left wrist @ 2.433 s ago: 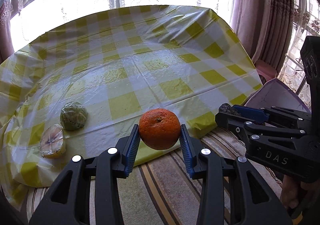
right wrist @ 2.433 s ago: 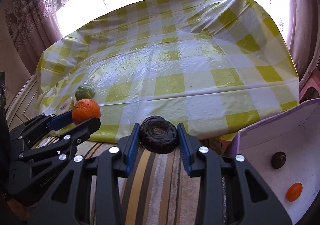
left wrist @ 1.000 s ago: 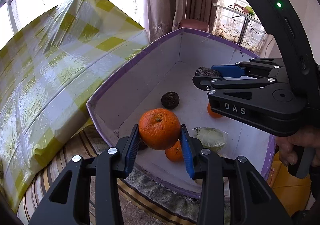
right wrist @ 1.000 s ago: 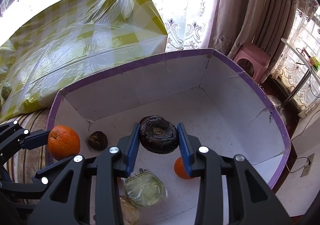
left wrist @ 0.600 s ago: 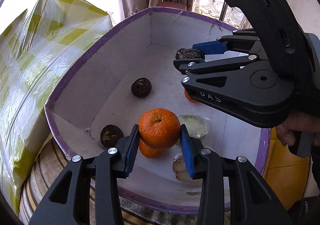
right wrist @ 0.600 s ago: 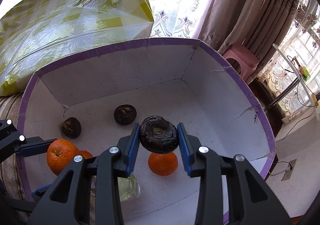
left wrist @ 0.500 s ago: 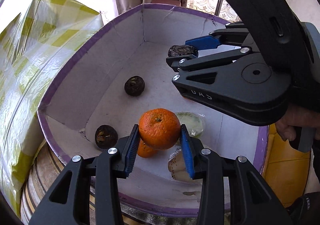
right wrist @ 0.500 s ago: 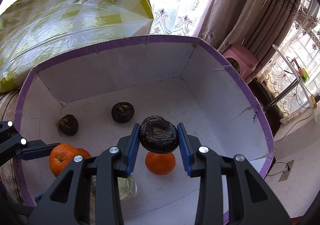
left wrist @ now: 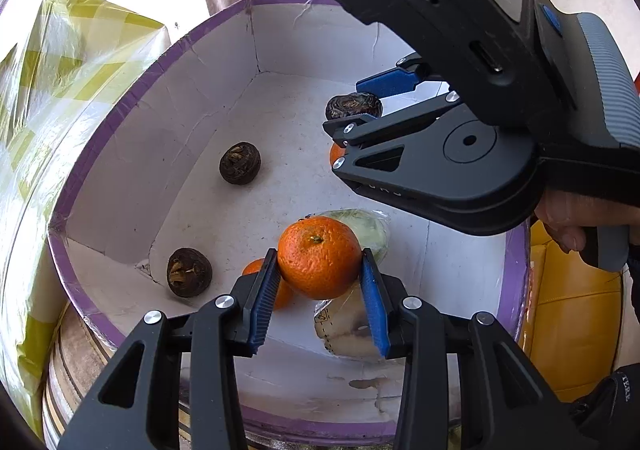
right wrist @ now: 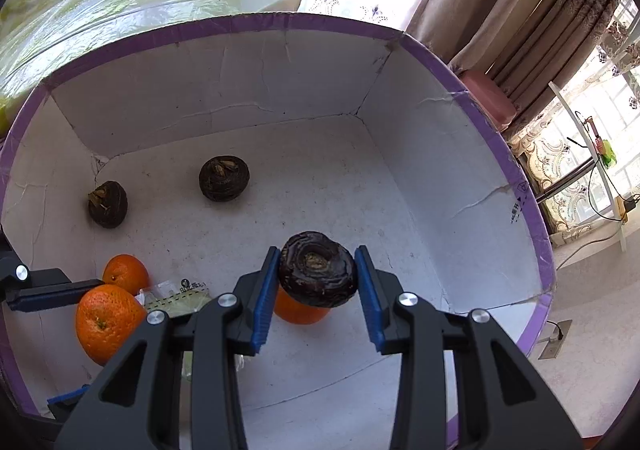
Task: Organize fruits
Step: 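Carry both fruits over the white box and open both tools to drop them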
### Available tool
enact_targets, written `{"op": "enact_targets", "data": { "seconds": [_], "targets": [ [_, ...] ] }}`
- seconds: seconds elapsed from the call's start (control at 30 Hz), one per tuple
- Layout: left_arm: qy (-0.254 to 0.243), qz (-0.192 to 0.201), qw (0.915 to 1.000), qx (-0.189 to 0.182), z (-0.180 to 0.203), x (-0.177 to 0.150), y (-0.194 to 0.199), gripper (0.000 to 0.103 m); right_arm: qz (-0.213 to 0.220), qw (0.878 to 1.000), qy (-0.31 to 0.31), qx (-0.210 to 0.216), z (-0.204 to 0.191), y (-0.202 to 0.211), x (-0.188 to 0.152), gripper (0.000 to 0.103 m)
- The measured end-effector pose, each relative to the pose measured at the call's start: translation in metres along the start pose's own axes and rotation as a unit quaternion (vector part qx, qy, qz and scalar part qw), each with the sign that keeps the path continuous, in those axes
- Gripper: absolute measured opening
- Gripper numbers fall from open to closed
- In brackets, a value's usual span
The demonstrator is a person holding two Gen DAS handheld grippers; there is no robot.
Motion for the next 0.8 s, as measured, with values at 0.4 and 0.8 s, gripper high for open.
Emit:
{"op": "enact_targets", "data": {
  "seconds": [0.4,0.8],
  "targets": [
    [0.007,0.006,1.0,-0.002,-0.012,0.006,-0.004,0.052,0.007,1.0,0.004,-0.008,-0.003,0.005,0.003,0.073],
    [0.023,0.04,0.9989,0.009,-0.013,0.001,0.015,0.084,0.012,1.0,-0.001,-0.014,0.0,0.013,0.003,0.082]
  ]
}}
Point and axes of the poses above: each gripper's, at about its wrist camera, not at the fingertips, and y roughly against the way its jaws point, z to its right, x to its top, the point moved 5 cm from there along -y, roughly the way its jaws point, and after that the axes turned 11 degrees about -z, right-handed, at the moved point
